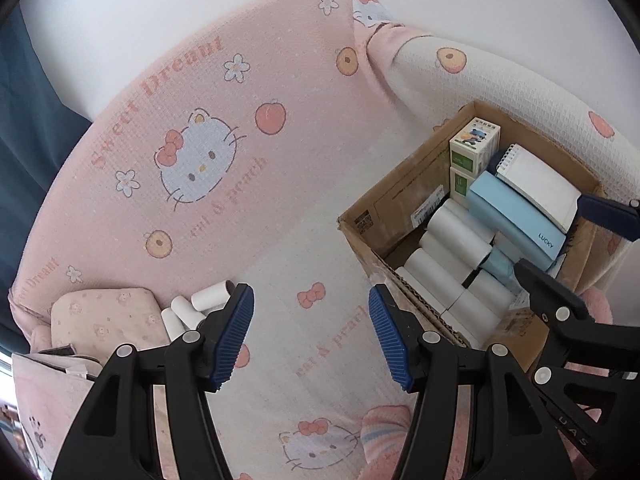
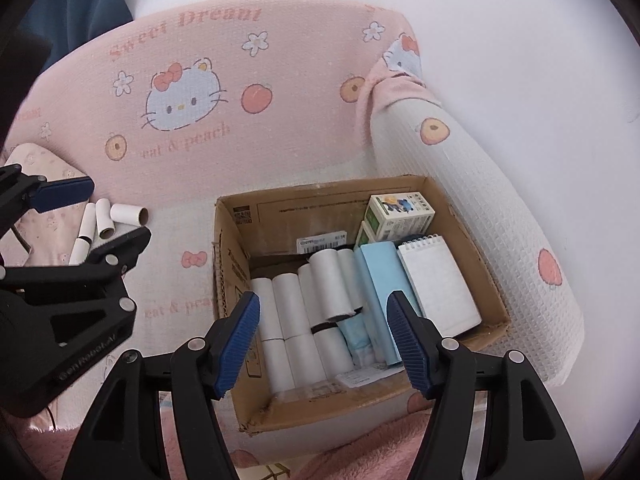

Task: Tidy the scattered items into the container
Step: 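Withdraw both open tools from the box toward the remaining tubes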

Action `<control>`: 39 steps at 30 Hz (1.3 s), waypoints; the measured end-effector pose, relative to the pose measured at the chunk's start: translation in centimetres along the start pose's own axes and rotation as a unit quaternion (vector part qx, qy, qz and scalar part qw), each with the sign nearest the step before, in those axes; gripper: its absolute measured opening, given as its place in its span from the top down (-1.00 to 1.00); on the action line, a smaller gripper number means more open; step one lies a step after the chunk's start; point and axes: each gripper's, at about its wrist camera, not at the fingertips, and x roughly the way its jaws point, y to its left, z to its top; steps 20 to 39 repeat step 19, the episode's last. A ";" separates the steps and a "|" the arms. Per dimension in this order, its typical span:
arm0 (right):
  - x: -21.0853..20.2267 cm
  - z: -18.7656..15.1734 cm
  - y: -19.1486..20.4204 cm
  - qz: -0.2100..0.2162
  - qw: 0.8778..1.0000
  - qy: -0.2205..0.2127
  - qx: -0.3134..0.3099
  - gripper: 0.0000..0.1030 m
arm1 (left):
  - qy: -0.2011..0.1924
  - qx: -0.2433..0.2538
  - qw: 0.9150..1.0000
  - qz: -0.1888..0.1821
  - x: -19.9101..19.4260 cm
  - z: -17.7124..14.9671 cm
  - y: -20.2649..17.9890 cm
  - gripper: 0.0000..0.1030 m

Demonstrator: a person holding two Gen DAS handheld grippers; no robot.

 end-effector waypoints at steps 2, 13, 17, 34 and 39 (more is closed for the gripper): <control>0.0 0.1 -0.1 0.002 1.000 -0.001 0.004 -0.25 | 0.002 0.001 1.000 -0.002 0.1 0.0 -0.1 -0.25; 0.5 0.2 -0.2 0.005 1.000 0.002 0.015 -0.25 | 0.005 0.014 1.000 0.002 0.3 -0.1 -1.0 -0.25; 0.6 0.0 -0.8 0.001 1.000 0.006 0.025 -0.25 | -0.001 0.018 1.000 -0.008 0.0 -0.1 -1.3 -0.25; 0.5 -0.1 -0.9 -0.002 1.000 0.008 0.026 -0.25 | 0.002 0.024 1.000 0.000 0.2 -0.1 -1.5 -0.25; 0.5 -0.1 -0.9 -0.002 1.000 0.008 0.026 -0.25 | 0.002 0.024 1.000 0.000 0.2 -0.1 -1.5 -0.25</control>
